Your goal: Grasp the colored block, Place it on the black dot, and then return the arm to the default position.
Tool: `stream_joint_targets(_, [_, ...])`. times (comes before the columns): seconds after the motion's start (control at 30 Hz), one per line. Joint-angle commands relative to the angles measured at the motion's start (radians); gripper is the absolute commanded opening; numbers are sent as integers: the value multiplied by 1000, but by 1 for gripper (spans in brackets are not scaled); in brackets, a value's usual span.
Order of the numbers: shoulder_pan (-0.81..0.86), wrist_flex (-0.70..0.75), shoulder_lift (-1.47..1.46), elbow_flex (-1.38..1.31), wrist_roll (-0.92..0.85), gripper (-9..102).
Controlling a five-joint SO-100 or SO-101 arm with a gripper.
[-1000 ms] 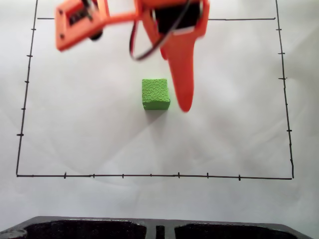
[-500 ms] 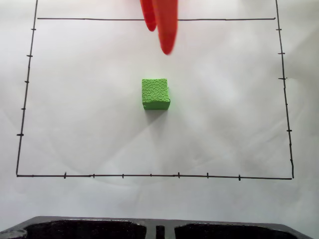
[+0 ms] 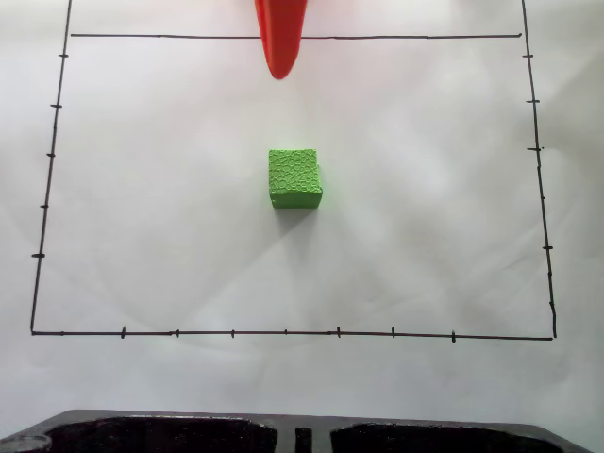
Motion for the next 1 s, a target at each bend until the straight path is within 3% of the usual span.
stream_joint_targets(0.0, [8,-20,31,26,29,0])
stream_joint_targets(0.97, [72,-51,34,117,100,0])
